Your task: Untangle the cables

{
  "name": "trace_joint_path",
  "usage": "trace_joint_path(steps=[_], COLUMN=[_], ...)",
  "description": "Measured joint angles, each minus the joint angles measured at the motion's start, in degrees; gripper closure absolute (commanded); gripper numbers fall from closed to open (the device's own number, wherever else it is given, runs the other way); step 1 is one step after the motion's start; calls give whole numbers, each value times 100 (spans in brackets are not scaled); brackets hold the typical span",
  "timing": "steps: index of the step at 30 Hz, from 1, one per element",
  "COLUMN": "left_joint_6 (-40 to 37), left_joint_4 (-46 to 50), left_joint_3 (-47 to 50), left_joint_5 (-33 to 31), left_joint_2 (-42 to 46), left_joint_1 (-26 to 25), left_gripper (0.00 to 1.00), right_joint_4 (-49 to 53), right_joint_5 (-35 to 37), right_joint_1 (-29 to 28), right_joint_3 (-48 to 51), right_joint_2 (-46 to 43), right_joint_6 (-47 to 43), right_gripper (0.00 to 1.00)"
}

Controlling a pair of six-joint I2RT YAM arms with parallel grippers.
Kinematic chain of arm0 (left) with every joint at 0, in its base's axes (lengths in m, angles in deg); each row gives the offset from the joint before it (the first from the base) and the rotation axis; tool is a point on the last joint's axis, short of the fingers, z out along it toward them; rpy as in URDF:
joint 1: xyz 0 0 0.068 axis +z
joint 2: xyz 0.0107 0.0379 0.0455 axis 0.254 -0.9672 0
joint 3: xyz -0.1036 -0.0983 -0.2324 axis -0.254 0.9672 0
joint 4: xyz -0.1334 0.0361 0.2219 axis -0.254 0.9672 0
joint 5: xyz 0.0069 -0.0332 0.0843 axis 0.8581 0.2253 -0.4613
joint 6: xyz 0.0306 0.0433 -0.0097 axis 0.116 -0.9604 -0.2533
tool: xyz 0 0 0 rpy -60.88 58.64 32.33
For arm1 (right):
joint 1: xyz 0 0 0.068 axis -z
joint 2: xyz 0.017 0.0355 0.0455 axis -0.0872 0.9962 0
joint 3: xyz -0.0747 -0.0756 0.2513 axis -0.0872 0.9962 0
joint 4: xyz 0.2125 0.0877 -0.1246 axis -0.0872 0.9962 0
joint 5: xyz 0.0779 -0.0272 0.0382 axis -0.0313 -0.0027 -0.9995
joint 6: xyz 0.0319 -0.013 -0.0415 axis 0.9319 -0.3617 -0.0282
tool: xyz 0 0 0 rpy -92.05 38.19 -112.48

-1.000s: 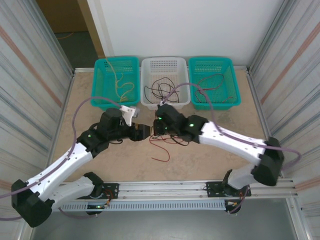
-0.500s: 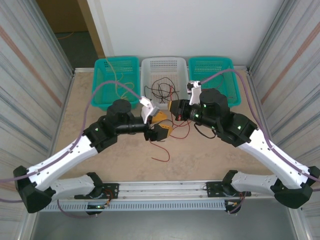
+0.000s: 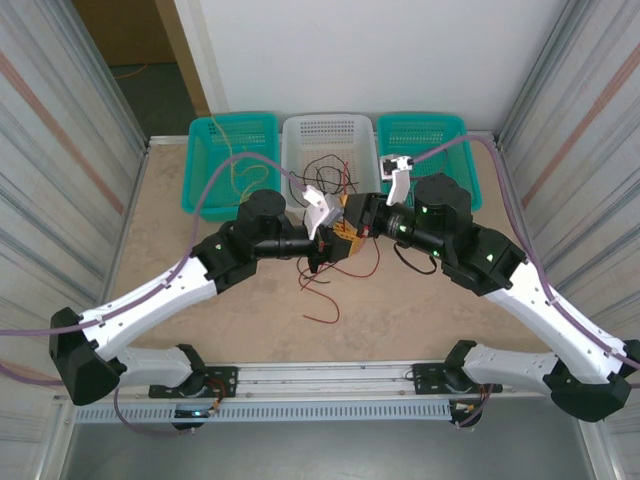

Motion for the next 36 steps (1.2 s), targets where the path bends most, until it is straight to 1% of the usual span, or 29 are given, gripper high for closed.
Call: trace_joint_path(steps=[1,3,4,7,9,10,11,12,17,20,24,27,31,36], left_joint_6=[37,151,186,323,455,553,673,800,1698,2192,2564,2826,3206,3705], left_joint_4=[-59,-144,-164,-149,-74,13,96,160,190,177,190,173,127,-7], left_joint_3=[17,68,81,81,74,55,26,0,-72,-72,-129,-267,-319,-317], left_joint_5=[0,-4,-22,-177,-271,-289,-289,-280,-151,-66,-20,4,17,15], left_joint_2=[4,26,35,39,37,37,35,35,46,107,299,417,538,564], left_joint_1=[-2,-2,-2,0,33,92,186,293,1169,1558,1655,1655,1655,1655], left_gripper=[100,100,100,100,100,100,100,100,100,100,100,100,100,100], right_joint_4=[-17,-37,-44,-42,22,70,138,208,595,669,535,240,-404,-1110], right_joint_5=[0,0,-2,74,181,264,356,428,876,1036,1147,1165,1086,935], right_joint_1=[42,114,146,234,269,271,271,271,269,223,-153,-444,-498,-468], right_joint_3=[33,103,144,236,319,372,439,490,935,1392,2081,2422,2673,2680], right_joint_2=[-39,-120,-157,-236,-339,-413,-505,-584,-1084,-1327,-1414,-1165,-673,24], right_joint_6=[13,33,37,120,129,125,149,155,142,162,192,214,280,286], right_gripper=[100,93,85,53,38,25,20,16,13,12,10,9,10,13])
